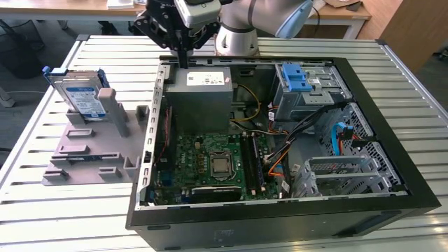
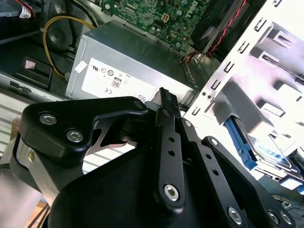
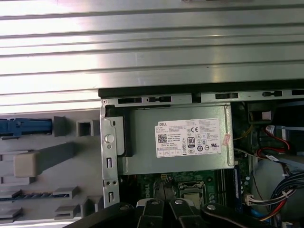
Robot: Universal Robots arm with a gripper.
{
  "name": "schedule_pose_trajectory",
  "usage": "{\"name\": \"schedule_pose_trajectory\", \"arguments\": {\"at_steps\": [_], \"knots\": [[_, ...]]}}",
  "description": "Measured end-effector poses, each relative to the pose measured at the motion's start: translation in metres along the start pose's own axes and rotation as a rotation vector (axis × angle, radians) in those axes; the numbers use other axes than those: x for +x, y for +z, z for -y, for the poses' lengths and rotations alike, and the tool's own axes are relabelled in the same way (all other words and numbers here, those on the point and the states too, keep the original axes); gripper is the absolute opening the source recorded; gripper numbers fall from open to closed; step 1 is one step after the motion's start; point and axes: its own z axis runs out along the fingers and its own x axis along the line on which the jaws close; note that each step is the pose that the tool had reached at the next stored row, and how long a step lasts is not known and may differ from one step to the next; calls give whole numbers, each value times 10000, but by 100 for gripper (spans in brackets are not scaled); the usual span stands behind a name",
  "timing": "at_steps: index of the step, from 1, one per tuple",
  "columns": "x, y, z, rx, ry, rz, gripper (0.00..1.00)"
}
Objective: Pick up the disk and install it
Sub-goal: 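Reach for the disk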
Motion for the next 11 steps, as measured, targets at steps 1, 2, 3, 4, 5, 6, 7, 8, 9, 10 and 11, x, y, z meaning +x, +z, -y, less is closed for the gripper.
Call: {"name": "schedule_pose_trajectory", "arguments": {"at_steps": [1, 2, 3, 4, 5, 6, 7, 8, 9, 10, 11], "knots": [[2, 0, 0, 0, 0, 0, 11], [4, 0, 0, -1, 0, 0, 11], [7, 0, 0, -1, 0, 0, 11], [8, 0, 1, -1, 0, 0, 11], [10, 0, 1, -1, 0, 0, 11], [13, 0, 1, -1, 1, 0, 11], [16, 0, 1, -1, 1, 0, 11], [19, 1, 1, -1, 1, 1, 11], [23, 0, 2, -1, 1, 0, 11], [26, 0, 2, -1, 1, 0, 11], [30, 0, 2, 0, 1, 0, 11]]}}
